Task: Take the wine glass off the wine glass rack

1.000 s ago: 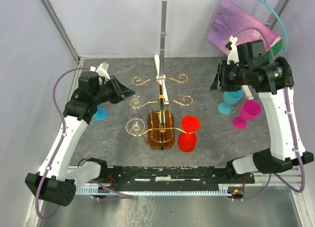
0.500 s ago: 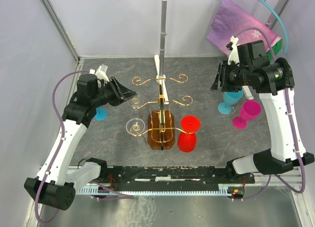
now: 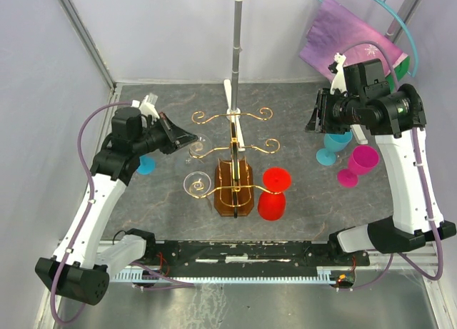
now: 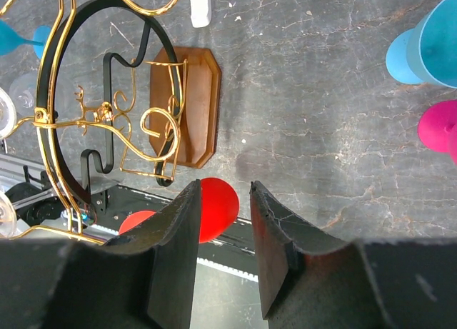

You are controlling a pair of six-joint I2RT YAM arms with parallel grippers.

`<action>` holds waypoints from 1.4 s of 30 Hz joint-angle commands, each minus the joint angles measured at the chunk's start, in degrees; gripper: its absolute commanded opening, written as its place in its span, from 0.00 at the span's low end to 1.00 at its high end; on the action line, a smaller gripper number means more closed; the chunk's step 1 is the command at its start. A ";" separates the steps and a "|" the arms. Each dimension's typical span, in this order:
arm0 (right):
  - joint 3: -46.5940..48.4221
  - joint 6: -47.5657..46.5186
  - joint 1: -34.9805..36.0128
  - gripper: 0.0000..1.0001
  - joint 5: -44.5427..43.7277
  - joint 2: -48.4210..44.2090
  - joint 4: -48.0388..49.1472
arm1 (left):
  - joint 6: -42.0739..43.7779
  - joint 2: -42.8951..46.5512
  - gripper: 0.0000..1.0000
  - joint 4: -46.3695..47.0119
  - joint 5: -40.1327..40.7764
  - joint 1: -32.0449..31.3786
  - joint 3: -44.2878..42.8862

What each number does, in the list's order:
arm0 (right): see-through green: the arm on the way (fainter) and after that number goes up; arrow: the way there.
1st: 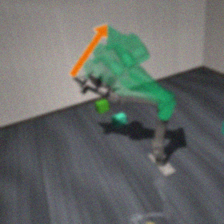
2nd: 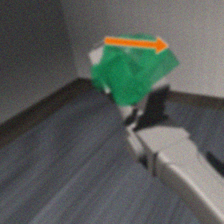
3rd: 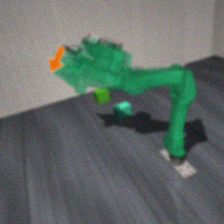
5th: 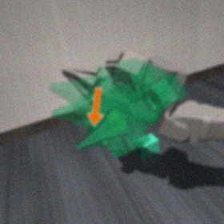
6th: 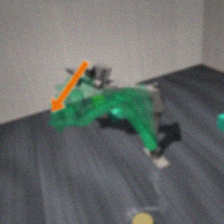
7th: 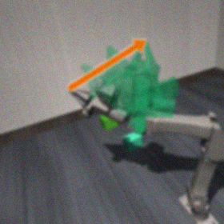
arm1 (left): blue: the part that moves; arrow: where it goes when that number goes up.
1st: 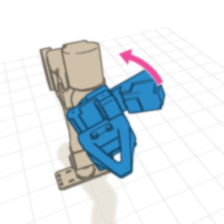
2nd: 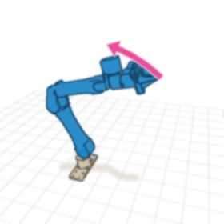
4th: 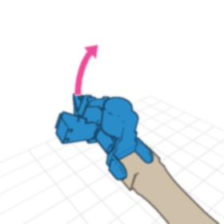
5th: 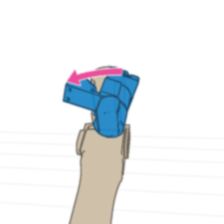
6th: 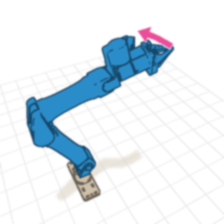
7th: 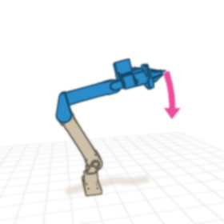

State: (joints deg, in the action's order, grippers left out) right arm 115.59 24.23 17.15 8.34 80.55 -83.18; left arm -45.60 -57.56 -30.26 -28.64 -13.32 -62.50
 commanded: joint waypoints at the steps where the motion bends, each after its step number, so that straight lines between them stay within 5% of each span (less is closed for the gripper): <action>1: 0.25 0.49 0.34 0.42 -0.48 -1.07 2.66 | -1.73 0.48 0.03 2.19 -3.18 -0.39 0.09; 27: -0.98 -0.02 0.33 0.42 -0.66 -2.83 2.49 | 2.24 5.14 0.03 -8.16 2.76 -0.01 -5.29; 42: -2.46 0.21 0.34 0.42 -0.80 -3.70 3.27 | -6.16 5.64 0.03 3.35 -5.42 -0.02 2.09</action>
State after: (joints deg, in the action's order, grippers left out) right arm 113.45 24.23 17.15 8.29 78.61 -81.87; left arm -46.72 -52.71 -36.16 -29.93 -13.32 -62.52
